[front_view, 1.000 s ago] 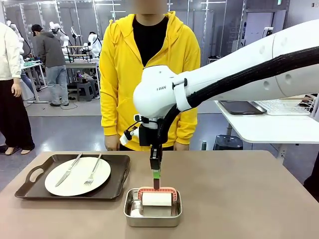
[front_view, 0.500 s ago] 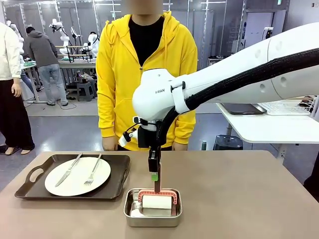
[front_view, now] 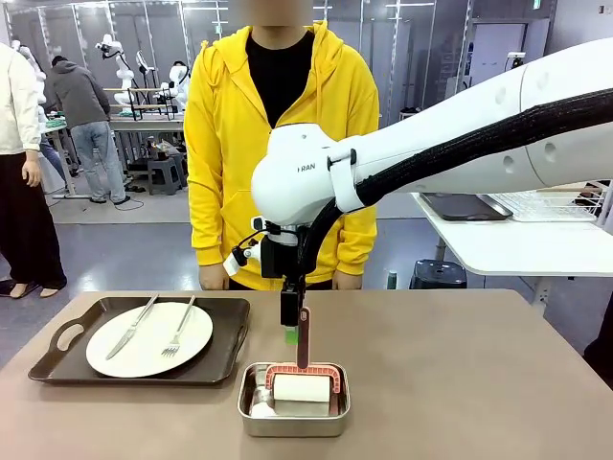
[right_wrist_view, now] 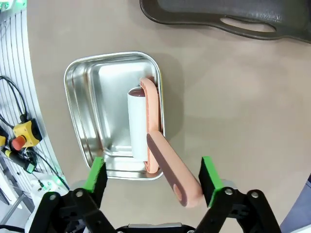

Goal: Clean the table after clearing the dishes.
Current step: Place the Lint Roller back on top of the Airtight Container.

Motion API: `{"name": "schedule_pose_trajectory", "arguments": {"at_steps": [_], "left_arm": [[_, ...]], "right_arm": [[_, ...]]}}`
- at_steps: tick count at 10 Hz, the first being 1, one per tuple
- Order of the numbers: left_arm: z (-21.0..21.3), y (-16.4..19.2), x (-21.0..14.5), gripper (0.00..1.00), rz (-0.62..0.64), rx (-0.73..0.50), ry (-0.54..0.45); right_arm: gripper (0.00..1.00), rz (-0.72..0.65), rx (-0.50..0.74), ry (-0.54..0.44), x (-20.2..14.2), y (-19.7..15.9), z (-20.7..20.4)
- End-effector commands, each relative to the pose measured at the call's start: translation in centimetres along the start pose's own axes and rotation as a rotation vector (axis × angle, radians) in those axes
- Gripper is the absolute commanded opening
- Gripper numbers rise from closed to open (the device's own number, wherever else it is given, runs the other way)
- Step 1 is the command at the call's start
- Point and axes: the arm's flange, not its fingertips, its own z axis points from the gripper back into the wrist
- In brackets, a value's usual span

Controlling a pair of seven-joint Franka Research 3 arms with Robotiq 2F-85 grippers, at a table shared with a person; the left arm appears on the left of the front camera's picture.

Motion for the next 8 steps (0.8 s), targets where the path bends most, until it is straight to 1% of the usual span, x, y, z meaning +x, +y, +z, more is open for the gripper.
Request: {"name": "schedule_pose_trajectory", "arguments": {"at_steps": [1,2,3,8], "left_arm": [[0.23,-0.15,-0.03,1.00,-0.008,-0.013,-0.009],[0.23,-0.15,-0.03,1.00,-0.008,-0.013,-0.009],[0.23,-0.15,-0.03,1.00,-0.008,-0.013,-0.009],[0.23,-0.15,-0.03,1.00,-0.008,-0.013,-0.009]], "right_arm": [[1.00,0.006,-0.016,-0.005,-0.67,0.48,0.30],[1.00,0.065,-0.029,0.004,-1.04,0.72,0.54],[1.00,-0.001,-0.003,-0.002,-0.07,0.00,0.22],[1.00,-0.001,-0.003,-0.002,-0.07,0.00,0.22]]}}
